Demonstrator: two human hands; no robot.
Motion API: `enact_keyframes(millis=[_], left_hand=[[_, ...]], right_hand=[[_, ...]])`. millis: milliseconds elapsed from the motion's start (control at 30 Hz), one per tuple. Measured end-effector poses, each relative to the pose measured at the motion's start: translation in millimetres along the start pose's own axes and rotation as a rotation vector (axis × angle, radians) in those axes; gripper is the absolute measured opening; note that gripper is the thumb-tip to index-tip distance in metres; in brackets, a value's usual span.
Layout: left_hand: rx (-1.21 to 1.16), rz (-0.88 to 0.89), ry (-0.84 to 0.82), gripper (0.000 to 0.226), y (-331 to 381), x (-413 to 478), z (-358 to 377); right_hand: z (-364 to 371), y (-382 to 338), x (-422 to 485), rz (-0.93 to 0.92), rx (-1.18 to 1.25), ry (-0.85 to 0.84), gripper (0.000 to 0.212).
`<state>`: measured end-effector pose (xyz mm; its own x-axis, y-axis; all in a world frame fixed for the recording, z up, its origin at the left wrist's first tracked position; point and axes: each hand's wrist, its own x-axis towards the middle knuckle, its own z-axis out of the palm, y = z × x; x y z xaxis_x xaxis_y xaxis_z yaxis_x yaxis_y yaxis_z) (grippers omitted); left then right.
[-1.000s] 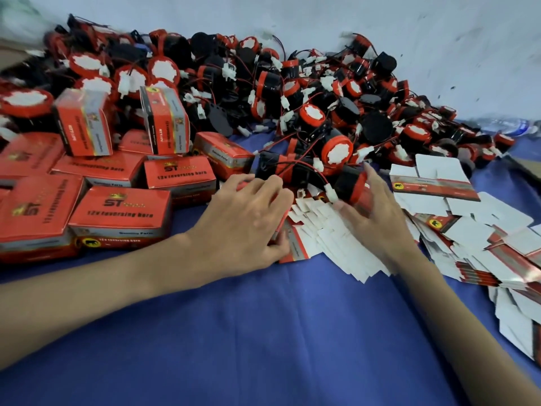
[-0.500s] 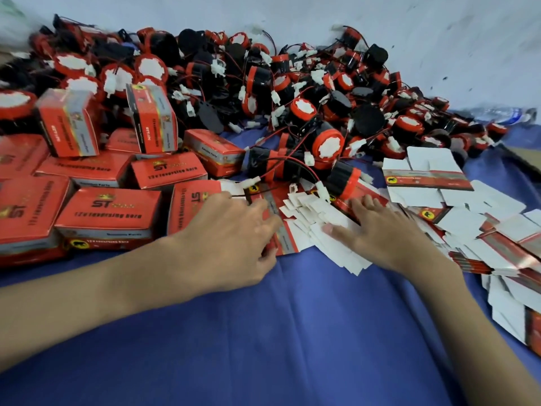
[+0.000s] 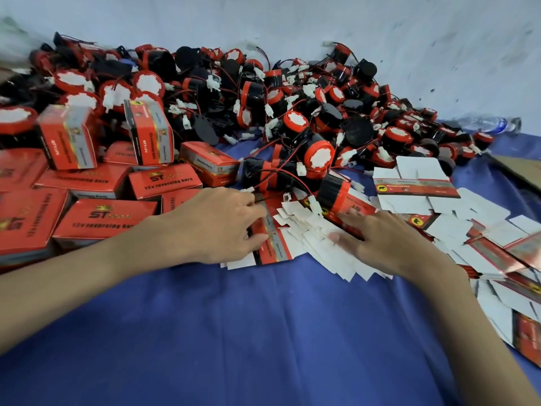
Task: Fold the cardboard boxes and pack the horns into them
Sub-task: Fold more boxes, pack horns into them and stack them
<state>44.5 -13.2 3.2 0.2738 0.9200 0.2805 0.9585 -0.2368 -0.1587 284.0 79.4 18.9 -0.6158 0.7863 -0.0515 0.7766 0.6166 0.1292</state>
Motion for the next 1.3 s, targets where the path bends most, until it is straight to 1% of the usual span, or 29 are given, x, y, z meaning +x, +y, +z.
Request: enact_keyframes(millis=[100, 200, 233, 333, 400, 533, 667, 733, 800, 833, 900, 967, 1100, 1167, 1233, 1300], left_hand=[[-0.004, 0.005, 0.036, 0.063, 3, -1, 5], [-0.03, 0.001, 0.039, 0.061, 0, 0, 7], [-0.041, -0.002, 0.035, 0.063, 0, 0, 7], [-0.063, 0.009, 0.001, 0.075, 0, -2, 6], [-0.066, 0.022, -0.022, 0.074, 1, -2, 6], [-0.051, 0.022, -0.028, 0.068, 2, 0, 5], [-0.011, 0.032, -0.024, 0.063, 1, 0, 7], [-0.024, 0.031, -0.033, 0.06, 2, 0, 8], [-0.045, 0.032, -0.018, 0.063, 2, 0, 8], [-0.05, 0.032, -0.006, 0.065, 1, 0, 8], [-0.059, 0.029, 0.007, 0.067, 0, -1, 7], [-0.071, 0.035, 0.0, 0.066, 1, -1, 7], [-0.1, 0.053, 0.009, 0.059, 0, 0, 7], [-0.1, 0.054, 0.02, 0.058, -1, 0, 6], [-0.093, 0.057, 0.016, 0.058, 0, 0, 7], [-0.094, 0.065, 0.005, 0.058, 1, 0, 7]], right_hand=[[-1, 0, -1, -0.039, -0.025, 0.029, 0.057], [-1, -5, -5, -0.119, -0.037, 0.144, 0.046], [0, -6, -5, -0.133, -0.053, 0.183, 0.042], [1, -12, -2, -0.111, -0.176, 0.229, 0.029], [0, -15, -1, -0.096, -0.208, 0.247, 0.027], [2, -21, -2, -0.084, -0.145, 0.287, 0.031], [19, -30, 6, 0.014, -0.018, 0.227, 0.042], [25, -26, 12, 0.077, 0.084, 0.208, 0.046], [26, -18, 15, 0.181, 0.183, 0.18, 0.056], [26, -15, 16, 0.211, 0.182, 0.169, 0.062], [25, -12, 15, 0.204, 0.156, 0.183, 0.065], [23, -12, 12, 0.149, 0.107, 0.218, 0.062], [17, -18, 9, 0.017, -0.143, 0.272, 0.053], [15, -22, 9, -0.033, -0.274, 0.252, 0.047], [12, -26, 10, -0.066, -0.377, 0.222, 0.035], [10, -32, 9, -0.07, -0.424, 0.212, 0.024]])
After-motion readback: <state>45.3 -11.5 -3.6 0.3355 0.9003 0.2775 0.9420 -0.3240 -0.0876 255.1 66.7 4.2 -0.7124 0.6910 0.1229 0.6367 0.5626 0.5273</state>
